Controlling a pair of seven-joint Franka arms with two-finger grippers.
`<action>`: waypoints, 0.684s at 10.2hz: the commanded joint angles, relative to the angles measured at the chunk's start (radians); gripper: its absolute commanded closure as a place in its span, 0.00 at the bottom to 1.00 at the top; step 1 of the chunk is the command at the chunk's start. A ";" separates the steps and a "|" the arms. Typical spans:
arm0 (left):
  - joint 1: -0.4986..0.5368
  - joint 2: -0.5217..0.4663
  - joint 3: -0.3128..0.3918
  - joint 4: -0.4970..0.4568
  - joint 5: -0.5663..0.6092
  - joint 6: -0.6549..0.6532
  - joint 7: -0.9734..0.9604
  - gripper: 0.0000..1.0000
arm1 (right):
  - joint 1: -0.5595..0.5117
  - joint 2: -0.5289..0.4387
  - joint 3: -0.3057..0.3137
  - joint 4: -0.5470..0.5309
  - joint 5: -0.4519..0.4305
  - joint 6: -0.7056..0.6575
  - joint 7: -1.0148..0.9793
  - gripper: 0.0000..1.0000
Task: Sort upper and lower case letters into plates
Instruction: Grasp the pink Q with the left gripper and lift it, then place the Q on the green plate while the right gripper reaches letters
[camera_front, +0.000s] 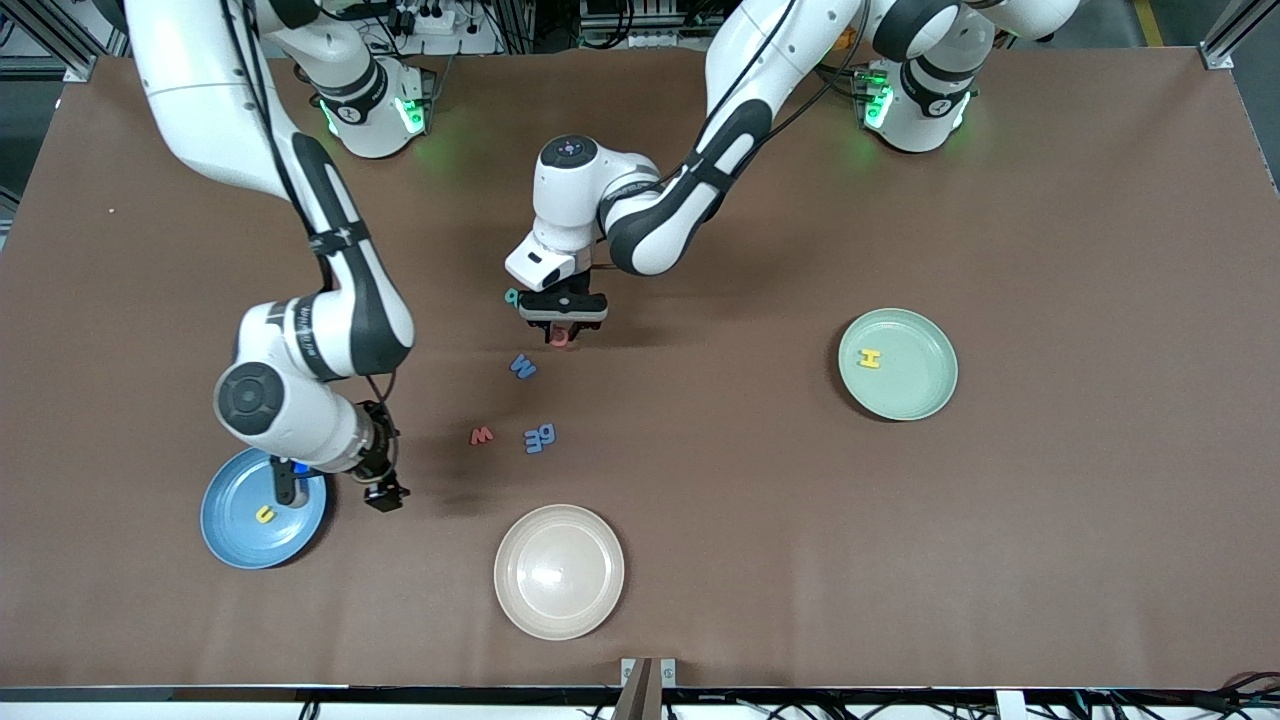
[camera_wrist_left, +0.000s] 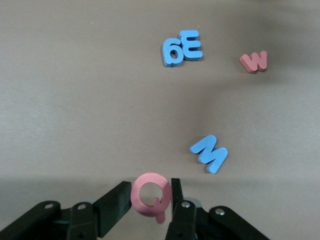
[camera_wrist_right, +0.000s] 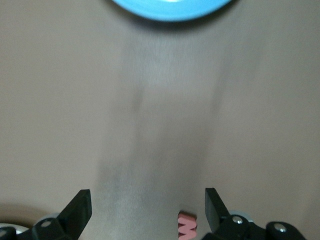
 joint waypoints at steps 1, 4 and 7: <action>0.038 -0.086 -0.013 -0.044 -0.102 -0.107 0.143 0.73 | 0.050 0.104 -0.002 0.111 0.009 0.014 0.114 0.00; 0.145 -0.271 -0.013 -0.252 -0.227 -0.157 0.409 0.72 | 0.135 0.201 -0.004 0.182 0.015 0.053 0.225 0.00; 0.245 -0.440 -0.013 -0.452 -0.303 -0.179 0.653 0.72 | 0.182 0.208 -0.004 0.179 0.068 0.054 0.236 0.00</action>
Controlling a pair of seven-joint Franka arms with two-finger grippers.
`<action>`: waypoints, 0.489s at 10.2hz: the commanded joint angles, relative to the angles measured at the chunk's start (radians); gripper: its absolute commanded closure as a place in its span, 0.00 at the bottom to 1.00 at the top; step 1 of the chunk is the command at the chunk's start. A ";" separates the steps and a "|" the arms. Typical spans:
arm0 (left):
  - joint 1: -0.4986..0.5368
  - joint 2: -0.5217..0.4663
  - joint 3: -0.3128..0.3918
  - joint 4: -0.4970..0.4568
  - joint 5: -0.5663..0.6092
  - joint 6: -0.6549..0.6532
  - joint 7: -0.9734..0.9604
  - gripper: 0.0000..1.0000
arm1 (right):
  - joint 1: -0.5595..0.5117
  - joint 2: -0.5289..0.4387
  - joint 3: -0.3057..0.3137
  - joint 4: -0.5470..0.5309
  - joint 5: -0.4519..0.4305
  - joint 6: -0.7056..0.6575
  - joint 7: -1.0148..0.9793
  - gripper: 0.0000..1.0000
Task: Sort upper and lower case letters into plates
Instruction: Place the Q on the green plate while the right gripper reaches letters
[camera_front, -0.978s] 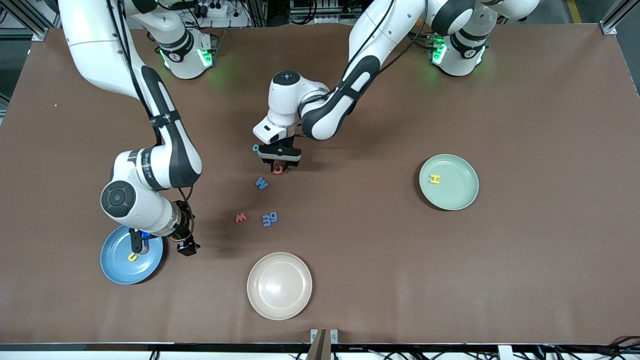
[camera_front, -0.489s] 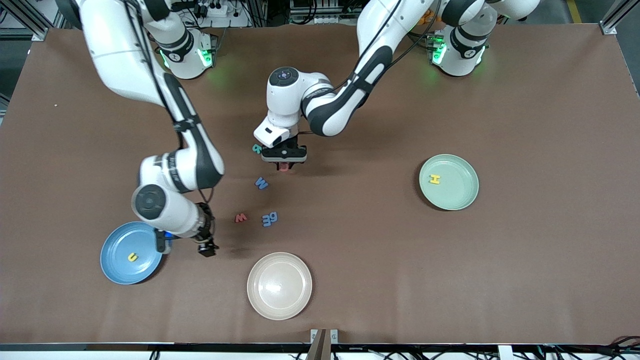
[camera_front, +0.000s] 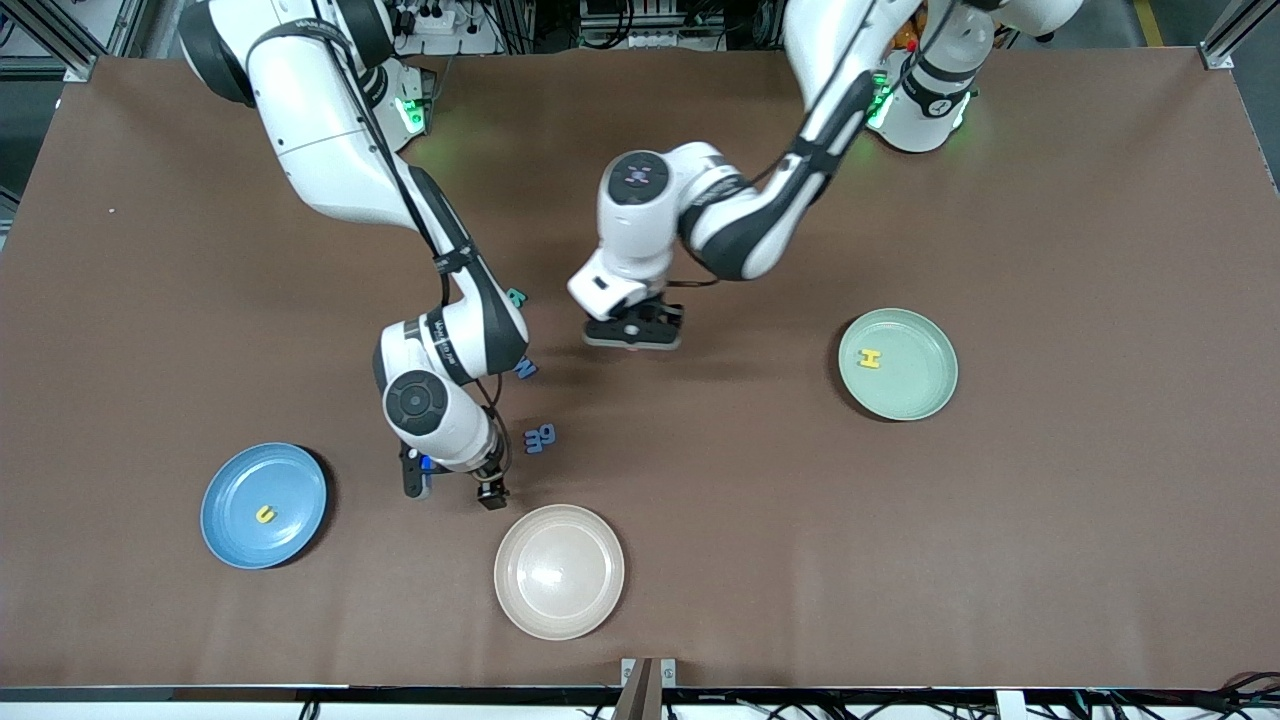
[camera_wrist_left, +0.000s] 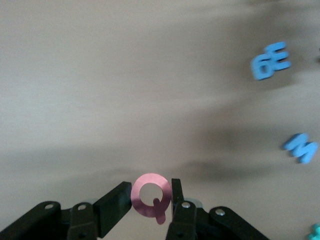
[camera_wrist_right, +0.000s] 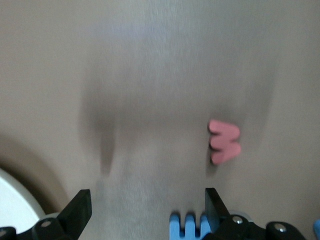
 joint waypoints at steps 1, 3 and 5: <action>0.083 -0.180 -0.010 -0.227 -0.057 -0.023 0.200 0.72 | 0.020 0.021 -0.005 0.030 0.041 -0.007 0.007 0.00; 0.178 -0.303 -0.010 -0.371 -0.058 -0.037 0.381 0.72 | 0.031 0.021 0.014 0.023 0.038 -0.008 0.005 0.00; 0.295 -0.412 -0.007 -0.481 -0.060 -0.088 0.608 0.71 | 0.020 0.018 0.031 -0.006 0.035 -0.009 -0.002 0.00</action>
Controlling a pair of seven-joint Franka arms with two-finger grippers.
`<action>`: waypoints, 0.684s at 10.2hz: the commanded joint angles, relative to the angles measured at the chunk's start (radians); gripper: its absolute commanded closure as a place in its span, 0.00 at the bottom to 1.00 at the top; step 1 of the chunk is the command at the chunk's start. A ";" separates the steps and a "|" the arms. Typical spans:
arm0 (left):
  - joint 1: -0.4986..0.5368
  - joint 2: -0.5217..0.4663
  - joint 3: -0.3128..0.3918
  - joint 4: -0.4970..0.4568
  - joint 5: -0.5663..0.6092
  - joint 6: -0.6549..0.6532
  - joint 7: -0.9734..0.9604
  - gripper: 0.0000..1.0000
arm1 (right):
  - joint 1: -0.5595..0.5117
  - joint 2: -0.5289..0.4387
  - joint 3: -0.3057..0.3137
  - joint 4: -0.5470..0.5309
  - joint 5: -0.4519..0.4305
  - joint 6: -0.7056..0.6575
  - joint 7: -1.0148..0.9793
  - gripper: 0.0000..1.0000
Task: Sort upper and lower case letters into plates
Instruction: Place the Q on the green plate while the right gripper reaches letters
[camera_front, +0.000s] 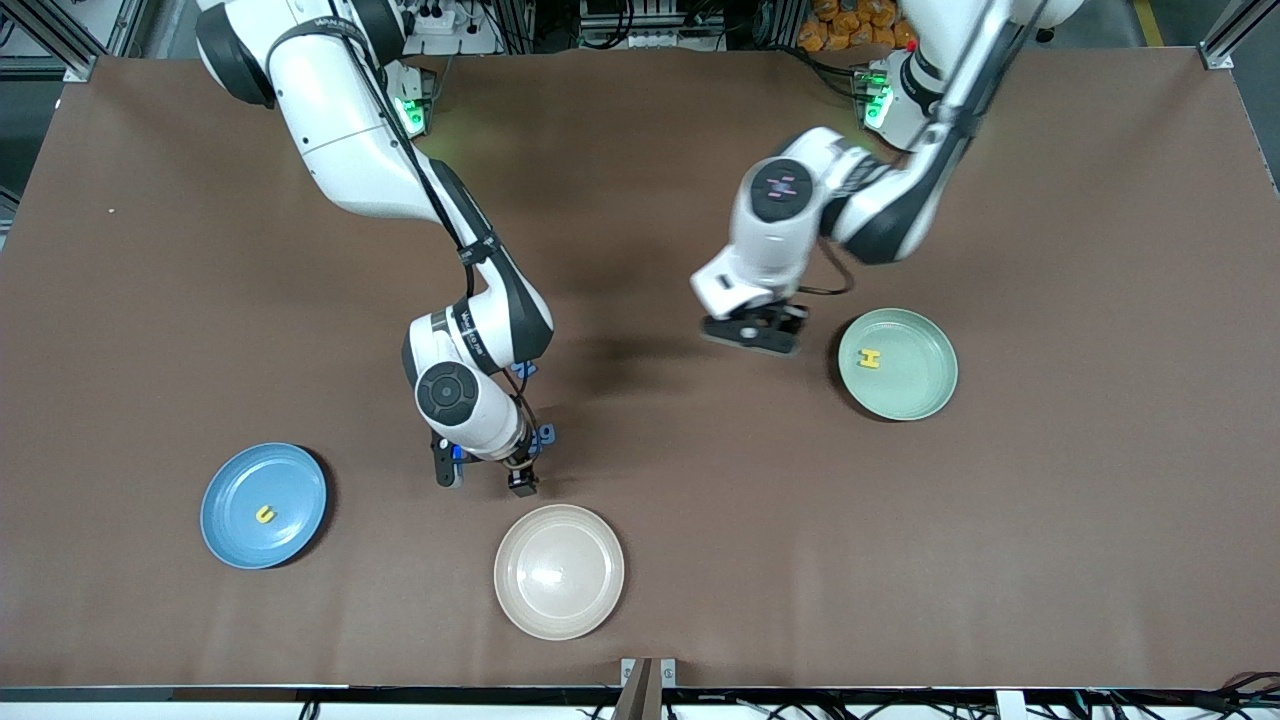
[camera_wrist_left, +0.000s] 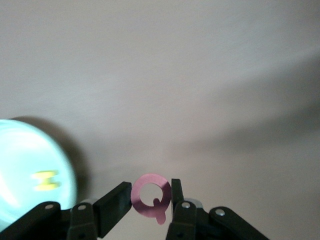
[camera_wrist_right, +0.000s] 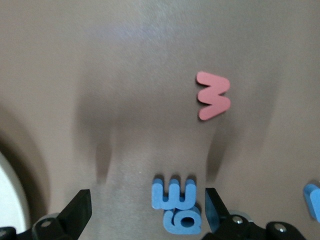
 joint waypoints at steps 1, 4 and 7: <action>0.130 -0.160 -0.003 -0.183 -0.027 -0.015 0.236 0.71 | -0.007 0.010 0.010 -0.013 0.014 0.000 -0.006 0.00; 0.259 -0.165 0.017 -0.264 -0.026 0.080 0.451 0.71 | -0.007 -0.019 0.038 -0.076 -0.002 0.003 -0.023 0.00; 0.284 -0.122 0.122 -0.367 -0.024 0.331 0.666 0.71 | -0.008 -0.020 0.040 -0.077 -0.028 0.003 -0.023 0.00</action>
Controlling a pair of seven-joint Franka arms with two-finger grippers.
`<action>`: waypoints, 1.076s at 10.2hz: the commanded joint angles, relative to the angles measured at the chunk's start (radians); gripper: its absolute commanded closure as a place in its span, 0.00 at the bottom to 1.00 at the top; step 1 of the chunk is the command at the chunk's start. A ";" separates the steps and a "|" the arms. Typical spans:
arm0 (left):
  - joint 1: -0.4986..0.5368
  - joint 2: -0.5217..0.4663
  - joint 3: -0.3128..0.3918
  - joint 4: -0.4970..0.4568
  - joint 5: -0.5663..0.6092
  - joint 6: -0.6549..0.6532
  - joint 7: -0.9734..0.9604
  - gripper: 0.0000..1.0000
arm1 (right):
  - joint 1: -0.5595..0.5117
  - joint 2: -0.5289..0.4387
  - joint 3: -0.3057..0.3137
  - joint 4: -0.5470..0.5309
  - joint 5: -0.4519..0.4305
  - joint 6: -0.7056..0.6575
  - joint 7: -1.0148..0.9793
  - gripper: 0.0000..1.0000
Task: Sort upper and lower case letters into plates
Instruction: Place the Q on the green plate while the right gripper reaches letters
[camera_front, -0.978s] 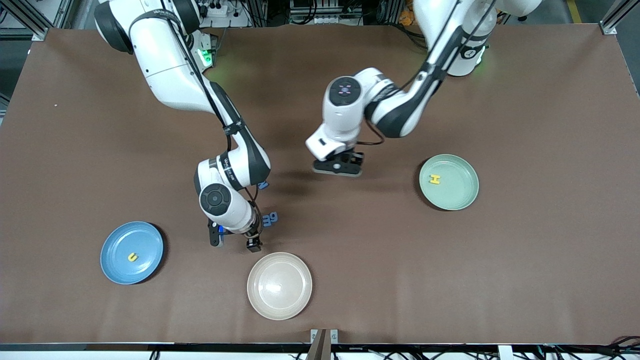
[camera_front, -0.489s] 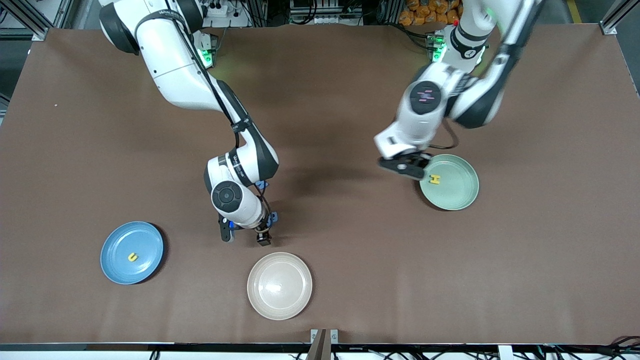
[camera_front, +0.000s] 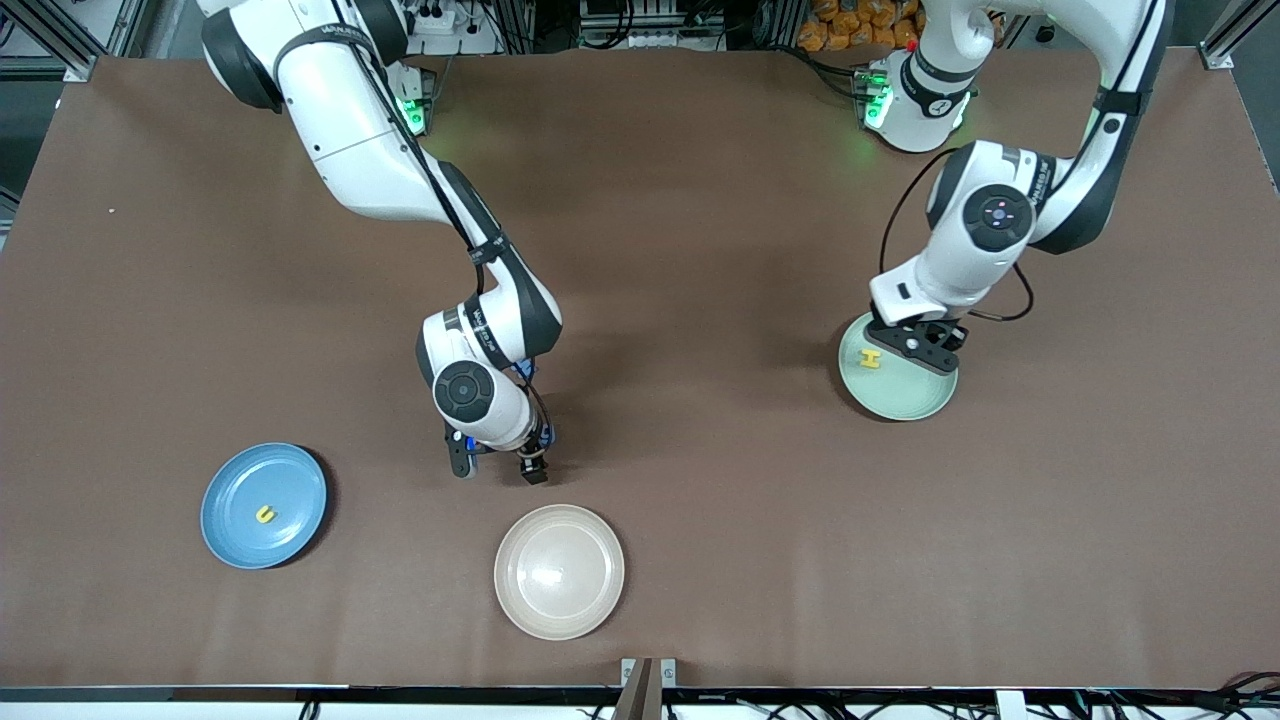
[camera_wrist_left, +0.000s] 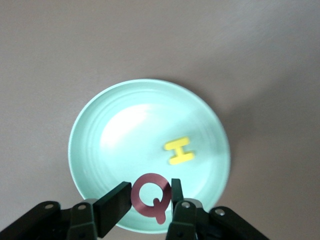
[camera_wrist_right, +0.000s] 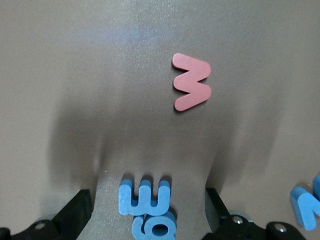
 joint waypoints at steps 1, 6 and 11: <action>0.004 0.015 0.059 -0.071 -0.024 0.139 0.120 0.65 | -0.009 -0.035 0.016 -0.057 -0.027 0.001 -0.008 0.00; -0.032 0.029 0.055 -0.076 -0.126 0.174 0.066 0.00 | -0.020 -0.039 0.024 -0.059 -0.070 0.003 -0.008 0.00; -0.201 0.077 -0.046 0.000 -0.224 0.172 -0.555 0.00 | -0.020 -0.039 0.024 -0.059 -0.072 0.015 -0.010 0.63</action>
